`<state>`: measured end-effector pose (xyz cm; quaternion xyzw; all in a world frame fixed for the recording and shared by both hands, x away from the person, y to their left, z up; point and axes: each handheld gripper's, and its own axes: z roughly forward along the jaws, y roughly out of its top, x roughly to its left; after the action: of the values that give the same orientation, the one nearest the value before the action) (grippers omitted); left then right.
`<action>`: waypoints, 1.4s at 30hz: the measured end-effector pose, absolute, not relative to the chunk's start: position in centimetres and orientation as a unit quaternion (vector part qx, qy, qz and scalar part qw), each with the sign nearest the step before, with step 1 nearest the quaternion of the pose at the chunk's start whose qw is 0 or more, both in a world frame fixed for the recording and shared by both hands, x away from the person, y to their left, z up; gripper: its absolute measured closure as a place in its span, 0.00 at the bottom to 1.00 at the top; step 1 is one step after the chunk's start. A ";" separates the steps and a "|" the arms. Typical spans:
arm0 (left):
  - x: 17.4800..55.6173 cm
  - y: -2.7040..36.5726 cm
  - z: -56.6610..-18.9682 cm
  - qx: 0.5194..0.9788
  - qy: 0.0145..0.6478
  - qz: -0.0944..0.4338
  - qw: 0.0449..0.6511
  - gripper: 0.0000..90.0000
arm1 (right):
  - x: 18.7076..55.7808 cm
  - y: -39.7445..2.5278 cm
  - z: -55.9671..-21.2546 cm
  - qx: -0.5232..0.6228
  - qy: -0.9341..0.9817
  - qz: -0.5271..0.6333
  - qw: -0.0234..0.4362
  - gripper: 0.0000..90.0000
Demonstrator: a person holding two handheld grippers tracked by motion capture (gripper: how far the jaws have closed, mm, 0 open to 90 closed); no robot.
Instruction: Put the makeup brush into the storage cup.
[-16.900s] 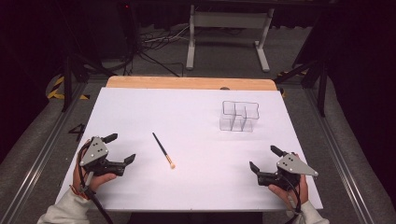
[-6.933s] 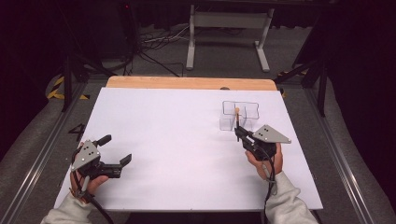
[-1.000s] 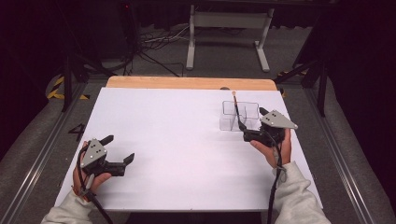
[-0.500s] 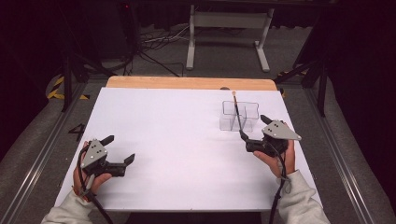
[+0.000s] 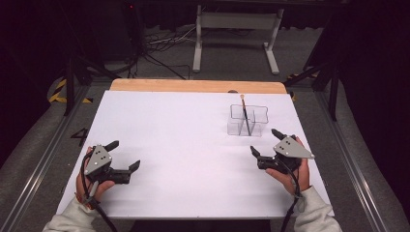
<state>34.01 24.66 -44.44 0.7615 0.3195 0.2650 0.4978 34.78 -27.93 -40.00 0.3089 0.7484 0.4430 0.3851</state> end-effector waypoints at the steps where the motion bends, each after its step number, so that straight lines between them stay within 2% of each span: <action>1: 34.0 24.6 -44.5 0.762 0.319 0.266 0.496 0.01 | 34.7 -28.0 -40.1 0.310 0.749 0.441 0.386 0.13; 29: 33.9 23.9 -44.5 0.774 0.305 0.266 0.487 0.01 | 32.5 -31.4 -43.5 0.327 0.762 0.419 0.370 0.11; 42: 33.9 23.1 -44.6 0.783 0.295 0.260 0.482 0.01 | 32.0 -31.4 -44.6 0.329 0.769 0.413 0.360 0.11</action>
<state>33.90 23.11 -44.56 0.7831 0.2951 0.2602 0.4817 31.98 -31.39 -44.56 0.3290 0.7693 0.4125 0.3602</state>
